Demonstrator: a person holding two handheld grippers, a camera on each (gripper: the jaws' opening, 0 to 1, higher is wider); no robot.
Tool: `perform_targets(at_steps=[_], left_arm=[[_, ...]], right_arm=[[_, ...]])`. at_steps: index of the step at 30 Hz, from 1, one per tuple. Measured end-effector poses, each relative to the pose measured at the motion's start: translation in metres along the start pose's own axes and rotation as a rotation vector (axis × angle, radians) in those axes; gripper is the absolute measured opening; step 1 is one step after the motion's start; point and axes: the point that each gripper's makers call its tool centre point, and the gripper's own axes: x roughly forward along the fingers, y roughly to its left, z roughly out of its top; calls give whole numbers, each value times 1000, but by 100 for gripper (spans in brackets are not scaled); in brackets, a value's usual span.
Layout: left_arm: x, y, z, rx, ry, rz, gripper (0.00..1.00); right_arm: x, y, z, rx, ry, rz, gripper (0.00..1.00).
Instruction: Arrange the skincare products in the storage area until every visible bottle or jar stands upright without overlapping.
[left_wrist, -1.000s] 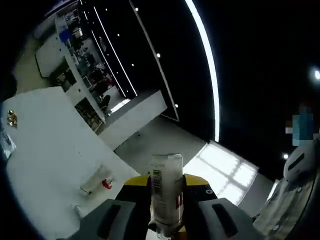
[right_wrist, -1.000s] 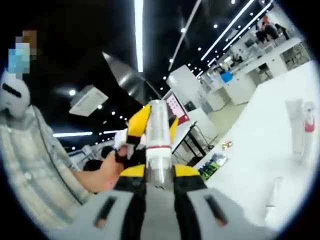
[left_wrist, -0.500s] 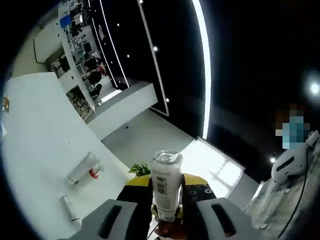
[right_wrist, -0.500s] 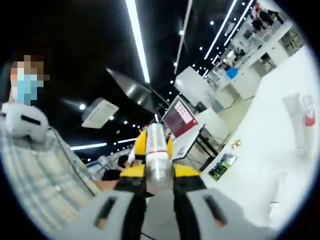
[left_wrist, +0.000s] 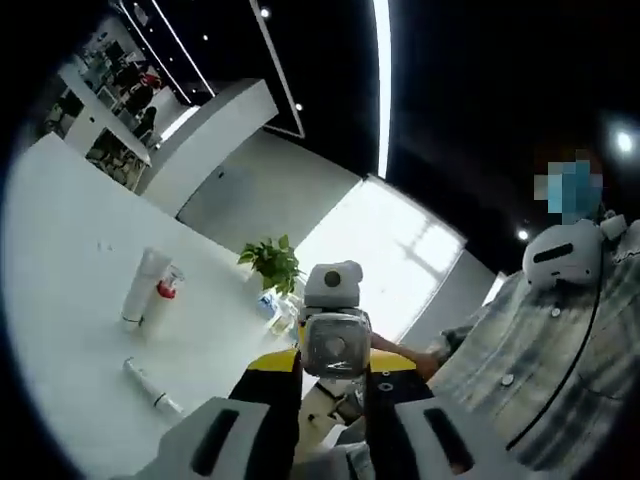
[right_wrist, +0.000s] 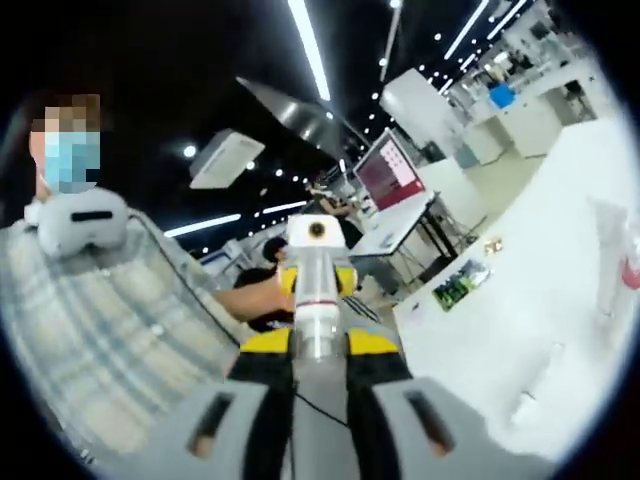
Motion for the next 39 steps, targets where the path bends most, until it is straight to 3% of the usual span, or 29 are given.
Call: perform_targets(at_steps=[4, 8, 11, 12, 14, 15, 17, 20, 22, 25, 29, 32, 34, 38, 39], left_arm=[[0, 6, -15, 29, 98, 47, 36], [-3, 12, -25, 60, 179, 81, 38], [-5, 14, -32, 104, 259, 109, 38], [-4, 14, -36, 126, 298, 117, 38], [-3, 12, -43, 151, 360, 117, 38], [-2, 11, -51, 180, 436, 121, 38], [0, 14, -60, 198, 507, 130, 37], [2, 20, -67, 233, 564, 142, 27], [0, 21, -76, 228, 636, 135, 27], [-1, 24, -79, 251, 684, 156, 26], [-1, 31, -74, 276, 649, 184, 25], [0, 33, -65, 237, 564, 185, 25], [2, 35, -52, 205, 451, 198, 24], [2, 32, -53, 75, 379, 158, 24], [3, 31, -52, 46, 338, 136, 24]], right_arm=[[1, 1, -9, 14, 69, 17, 16], [2, -1, -17, 20, 114, 15, 16], [4, -3, -24, 20, 148, 4, 16], [3, -5, -35, 22, 221, -8, 16], [6, -8, -41, 14, 265, -21, 16], [9, -7, -42, 6, 279, -13, 16], [14, -7, -42, -4, 293, -12, 16], [16, -8, -41, -27, 328, -21, 17], [17, -8, -40, -46, 361, -25, 17], [16, -9, -39, -62, 394, -37, 17], [13, -15, -36, -80, 396, -64, 17], [15, -21, -24, -90, 300, -74, 19], [12, -29, -18, -52, 215, -86, 20], [13, -30, -11, -4, 112, -63, 22], [12, -30, -11, 22, 100, -55, 22]])
